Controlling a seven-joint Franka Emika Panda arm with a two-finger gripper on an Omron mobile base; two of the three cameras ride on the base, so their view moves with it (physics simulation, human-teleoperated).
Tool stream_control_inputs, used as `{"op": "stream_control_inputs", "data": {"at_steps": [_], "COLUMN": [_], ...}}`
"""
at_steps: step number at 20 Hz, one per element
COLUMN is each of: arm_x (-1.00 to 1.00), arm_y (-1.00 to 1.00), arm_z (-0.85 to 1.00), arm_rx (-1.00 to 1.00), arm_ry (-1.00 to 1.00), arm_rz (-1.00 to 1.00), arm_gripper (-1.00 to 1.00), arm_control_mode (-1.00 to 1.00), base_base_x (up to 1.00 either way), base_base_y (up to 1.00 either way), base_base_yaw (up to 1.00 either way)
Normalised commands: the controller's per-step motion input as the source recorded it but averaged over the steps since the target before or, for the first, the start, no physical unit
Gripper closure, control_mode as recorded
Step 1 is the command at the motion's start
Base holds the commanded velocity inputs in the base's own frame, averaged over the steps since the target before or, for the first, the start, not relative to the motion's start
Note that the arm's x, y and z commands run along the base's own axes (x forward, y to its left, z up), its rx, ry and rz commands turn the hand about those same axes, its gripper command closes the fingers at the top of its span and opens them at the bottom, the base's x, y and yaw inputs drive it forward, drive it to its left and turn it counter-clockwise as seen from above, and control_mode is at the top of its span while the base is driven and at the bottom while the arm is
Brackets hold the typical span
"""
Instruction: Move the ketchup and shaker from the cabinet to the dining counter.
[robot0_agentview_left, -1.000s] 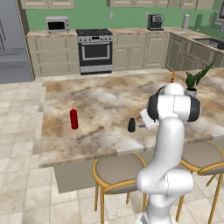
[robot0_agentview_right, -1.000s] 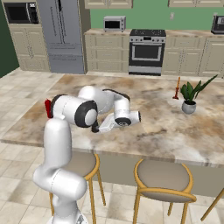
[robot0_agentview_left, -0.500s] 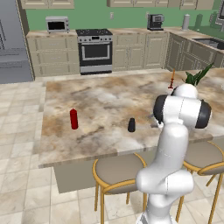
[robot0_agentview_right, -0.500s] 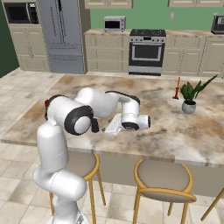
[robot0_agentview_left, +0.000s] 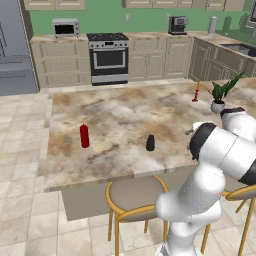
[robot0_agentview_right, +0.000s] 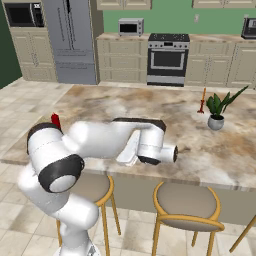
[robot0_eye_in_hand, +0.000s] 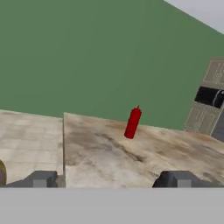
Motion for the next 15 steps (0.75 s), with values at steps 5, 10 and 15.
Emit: {"op": "stream_control_inputs", "data": {"at_steps": [5,10,15], "arm_x": [-0.95,-0.84,-0.78], "arm_y": [0.23,0.44,0.61], "arm_z": [0.79,0.79,0.78], "arm_rx": [-0.03,-0.08,-0.13], "arm_ry": [-0.19,-0.14,-0.09], "arm_rz": [-0.07,-0.05,-0.05], "arm_gripper": [-1.00,-1.00,-1.00], "arm_control_mode": [-1.00,-1.00,-1.00], "base_base_x": [0.00,0.00,0.00], "base_base_y": [0.00,0.00,0.00], "base_base_yaw": [0.00,0.00,0.00]}}
